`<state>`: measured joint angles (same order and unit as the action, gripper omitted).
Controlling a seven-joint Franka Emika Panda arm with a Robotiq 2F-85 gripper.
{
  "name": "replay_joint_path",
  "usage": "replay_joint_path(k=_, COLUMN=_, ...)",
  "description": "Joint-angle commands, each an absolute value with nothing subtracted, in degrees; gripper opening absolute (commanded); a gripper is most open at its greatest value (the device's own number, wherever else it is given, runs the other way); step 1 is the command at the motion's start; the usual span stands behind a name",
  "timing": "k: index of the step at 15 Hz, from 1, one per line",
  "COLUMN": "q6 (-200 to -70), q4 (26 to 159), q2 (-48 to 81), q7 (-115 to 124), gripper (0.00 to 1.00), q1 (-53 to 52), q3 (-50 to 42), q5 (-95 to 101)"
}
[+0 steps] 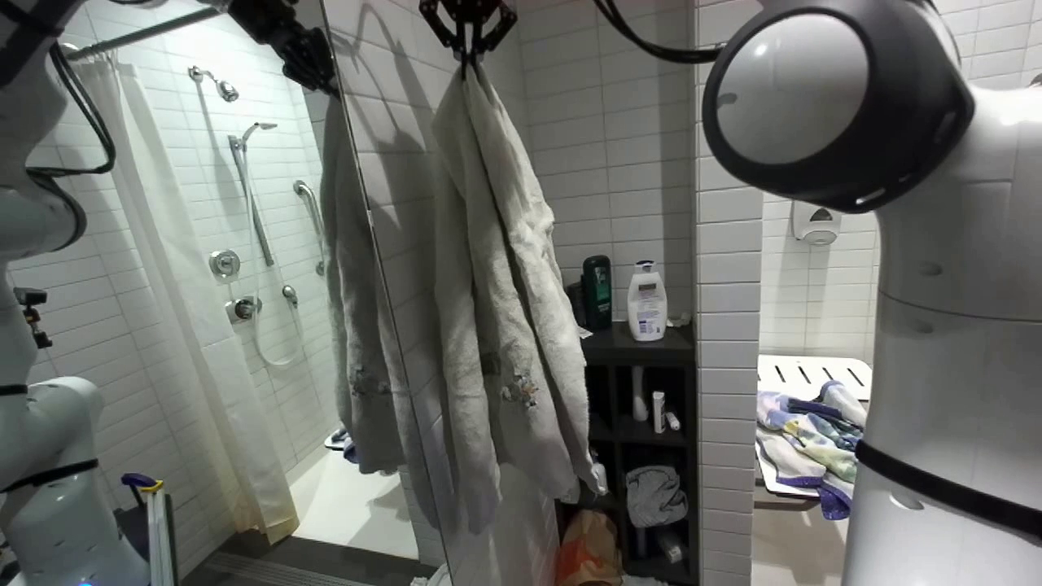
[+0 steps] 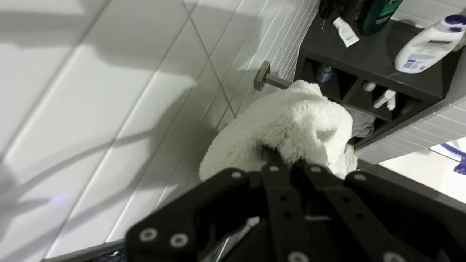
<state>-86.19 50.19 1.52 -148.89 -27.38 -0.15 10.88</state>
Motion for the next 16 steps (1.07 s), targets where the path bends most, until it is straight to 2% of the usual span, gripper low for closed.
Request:
replay_joint_path(k=1, q6=-81.71, q4=43.62, q2=5.56, q7=-148.88, gripper=0.02, q1=-24.61, q3=-2.29, q5=4.20)
replay_joint_path(k=2, q6=-81.53, q4=43.90, q2=5.10, q7=-147.74, gripper=0.02, q1=-24.95, q3=-2.15, q5=7.24)
replay_joint_path(k=3, q6=-83.20, q4=48.53, q2=3.40, q7=-148.75, gripper=0.07, q1=-25.61, q3=-1.53, q5=7.12)
replay_joint_path(k=7, q6=-82.11, q4=46.89, q2=4.22, q7=-148.58, gripper=0.07, q1=-24.85, q3=-2.19, q5=7.14)
replay_joint_path(k=8, q6=-81.98, q4=46.70, q2=4.23, q7=-148.47, gripper=0.02, q1=-24.94, q3=-2.13, q5=7.14)
replay_joint_path(k=16, q6=-88.23, q4=50.11, q2=8.72, q7=-147.62, gripper=0.02, q1=-25.69, q3=-1.13, q5=6.40)
